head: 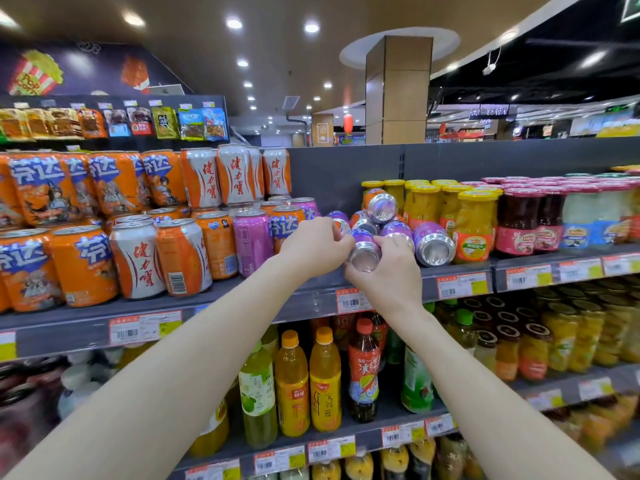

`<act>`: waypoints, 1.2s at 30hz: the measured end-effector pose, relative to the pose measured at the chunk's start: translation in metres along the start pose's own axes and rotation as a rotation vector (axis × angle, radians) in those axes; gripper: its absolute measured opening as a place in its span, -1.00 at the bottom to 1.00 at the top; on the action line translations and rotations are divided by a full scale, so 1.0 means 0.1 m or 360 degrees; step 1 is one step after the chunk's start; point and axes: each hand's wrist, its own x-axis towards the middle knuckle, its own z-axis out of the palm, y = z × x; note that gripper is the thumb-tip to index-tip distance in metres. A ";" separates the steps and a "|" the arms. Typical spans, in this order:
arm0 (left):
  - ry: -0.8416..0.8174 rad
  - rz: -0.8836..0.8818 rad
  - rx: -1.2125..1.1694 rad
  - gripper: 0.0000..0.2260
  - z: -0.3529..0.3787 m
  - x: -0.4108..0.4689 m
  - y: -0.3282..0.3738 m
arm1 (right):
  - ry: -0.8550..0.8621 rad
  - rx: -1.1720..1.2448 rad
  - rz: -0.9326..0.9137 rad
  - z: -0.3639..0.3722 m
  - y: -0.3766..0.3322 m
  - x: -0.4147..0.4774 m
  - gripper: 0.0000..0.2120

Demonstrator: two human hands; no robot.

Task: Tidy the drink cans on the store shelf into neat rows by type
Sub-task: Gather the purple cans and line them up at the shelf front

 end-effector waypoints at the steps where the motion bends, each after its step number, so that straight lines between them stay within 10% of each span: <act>1: -0.0043 -0.0030 -0.0051 -0.63 0.01 0.00 0.02 | 0.0027 0.0059 -0.0017 0.01 0.02 -0.02 -0.54; 12: -0.0251 -0.0537 -0.0698 -0.43 0.08 0.09 0.15 | 0.0200 0.0258 -0.0328 0.03 0.07 -0.13 -0.41; 18: -0.0127 -0.0266 -0.0660 -0.68 0.06 0.09 -0.09 | -0.0114 0.0563 -0.0326 -0.08 0.05 -0.07 -0.49; 22: -0.0019 -0.0172 -0.0502 -0.52 0.01 -0.03 -0.22 | -0.0128 0.0605 -0.0244 -0.25 0.03 0.08 -0.68; 27: 0.0009 -0.0132 -0.0521 -0.51 -0.05 -0.14 -0.38 | 0.0355 -0.0262 -0.0081 -0.51 0.12 0.46 -0.78; 32: 0.0017 -0.0028 -0.0415 -0.53 -0.10 -0.21 -0.47 | -0.0199 -0.0860 0.0344 -0.55 0.17 0.66 -0.67; 36: 0.0052 -0.0054 -0.0502 -0.51 -0.08 -0.25 -0.54 | -0.0149 -0.0809 0.0444 -0.54 0.25 0.61 -0.67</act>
